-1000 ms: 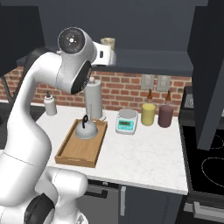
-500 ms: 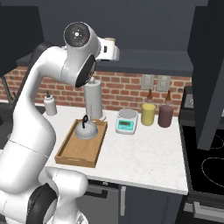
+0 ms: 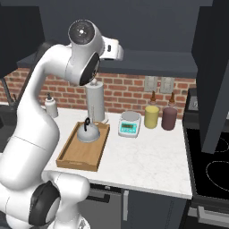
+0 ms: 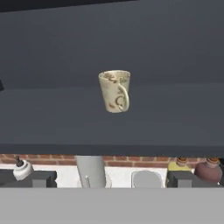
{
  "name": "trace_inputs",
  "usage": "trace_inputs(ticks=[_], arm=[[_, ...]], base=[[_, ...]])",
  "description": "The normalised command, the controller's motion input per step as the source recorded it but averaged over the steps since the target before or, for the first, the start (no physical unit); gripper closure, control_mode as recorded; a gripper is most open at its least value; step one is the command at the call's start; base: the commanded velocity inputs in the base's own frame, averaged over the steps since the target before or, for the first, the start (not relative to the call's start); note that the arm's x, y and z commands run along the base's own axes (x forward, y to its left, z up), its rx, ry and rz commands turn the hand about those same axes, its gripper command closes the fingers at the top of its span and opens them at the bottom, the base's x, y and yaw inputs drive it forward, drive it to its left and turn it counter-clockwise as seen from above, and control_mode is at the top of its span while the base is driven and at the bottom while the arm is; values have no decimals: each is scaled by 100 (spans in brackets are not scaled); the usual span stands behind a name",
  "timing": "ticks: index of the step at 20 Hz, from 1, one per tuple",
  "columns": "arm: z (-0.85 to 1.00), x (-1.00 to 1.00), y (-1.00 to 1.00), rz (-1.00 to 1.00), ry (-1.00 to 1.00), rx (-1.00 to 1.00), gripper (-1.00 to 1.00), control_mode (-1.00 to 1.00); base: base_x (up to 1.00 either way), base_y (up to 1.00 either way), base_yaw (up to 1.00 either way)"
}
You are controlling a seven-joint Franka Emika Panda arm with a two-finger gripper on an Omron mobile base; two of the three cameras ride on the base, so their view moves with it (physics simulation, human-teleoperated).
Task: Pick the kettle from the counter and place it on the tray. Then pick the mug from the cabinet and place it on the tray. Then close the cabinet doors.
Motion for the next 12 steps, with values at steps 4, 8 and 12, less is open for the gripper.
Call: trace_inputs(ticks=[4, 8, 12], arm=[[-2, 25, 0, 1, 0, 0, -100, -100], [-6, 21, 0, 13, 0, 0, -100, -100], [-11, 28, 0, 12, 0, 0, -100, -100]], base=[[0, 0, 0], [0, 0, 0], [0, 0, 0]])
